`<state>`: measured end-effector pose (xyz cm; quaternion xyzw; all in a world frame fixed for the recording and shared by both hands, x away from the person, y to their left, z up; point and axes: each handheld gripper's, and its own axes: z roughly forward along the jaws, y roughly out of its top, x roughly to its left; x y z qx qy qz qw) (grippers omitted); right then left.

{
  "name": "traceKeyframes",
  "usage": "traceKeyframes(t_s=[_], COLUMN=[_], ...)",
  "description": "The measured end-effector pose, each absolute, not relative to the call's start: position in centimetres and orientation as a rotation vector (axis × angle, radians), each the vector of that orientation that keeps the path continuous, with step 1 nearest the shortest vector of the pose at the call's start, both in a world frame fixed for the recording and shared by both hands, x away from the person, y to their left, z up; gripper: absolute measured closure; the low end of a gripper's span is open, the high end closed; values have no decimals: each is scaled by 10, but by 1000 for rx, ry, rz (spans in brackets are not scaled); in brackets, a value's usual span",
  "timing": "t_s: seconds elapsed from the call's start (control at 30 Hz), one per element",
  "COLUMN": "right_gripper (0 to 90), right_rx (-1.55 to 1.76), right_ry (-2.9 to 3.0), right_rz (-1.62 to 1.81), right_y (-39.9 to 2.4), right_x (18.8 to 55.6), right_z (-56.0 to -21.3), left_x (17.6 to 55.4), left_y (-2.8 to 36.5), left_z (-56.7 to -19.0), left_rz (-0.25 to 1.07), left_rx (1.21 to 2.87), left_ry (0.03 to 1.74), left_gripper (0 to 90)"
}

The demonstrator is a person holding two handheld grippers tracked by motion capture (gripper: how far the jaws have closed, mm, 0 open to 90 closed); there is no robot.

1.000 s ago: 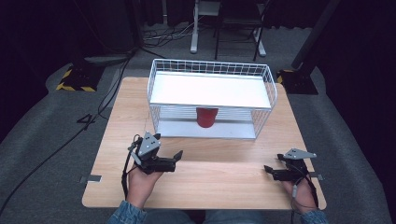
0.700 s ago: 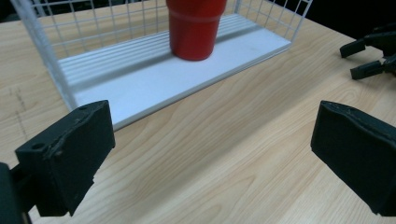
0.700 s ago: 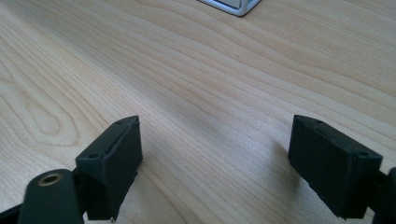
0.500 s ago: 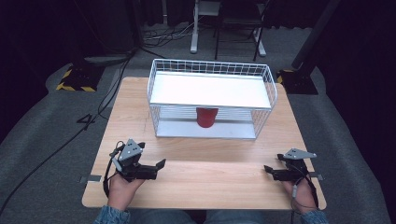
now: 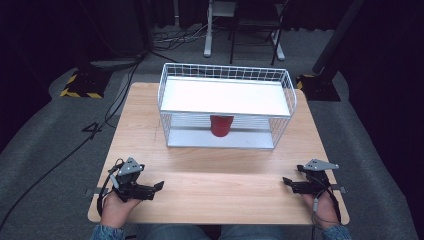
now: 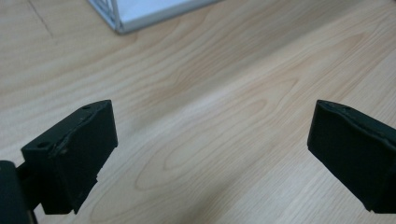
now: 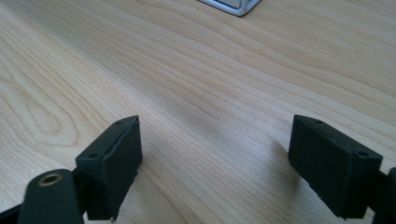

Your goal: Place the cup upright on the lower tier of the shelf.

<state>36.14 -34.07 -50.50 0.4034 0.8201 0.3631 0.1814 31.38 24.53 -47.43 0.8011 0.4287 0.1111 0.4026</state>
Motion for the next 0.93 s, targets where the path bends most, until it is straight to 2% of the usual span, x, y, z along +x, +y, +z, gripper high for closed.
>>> traceKeyframes(t_s=[0.47,0.57,0.67,0.93], right_gripper=[180,180,182,182], right_rx=[1139,1139,1138,1138], right_ry=[2315,2316,2314,2313], right_rz=[1025,1025,1025,1021], right_y=[-341,-341,-341,-340], right_x=[361,361,361,361], right_z=[-505,-505,-505,-505], left_x=[319,319,318,319], left_y=[259,259,258,258], left_z=[-498,-501,-506,-506], left_rz=[284,326,428,419], left_rx=[2138,2140,2152,2150], left_ry=[1183,1177,1154,1156], left_gripper=[63,63,73,64])
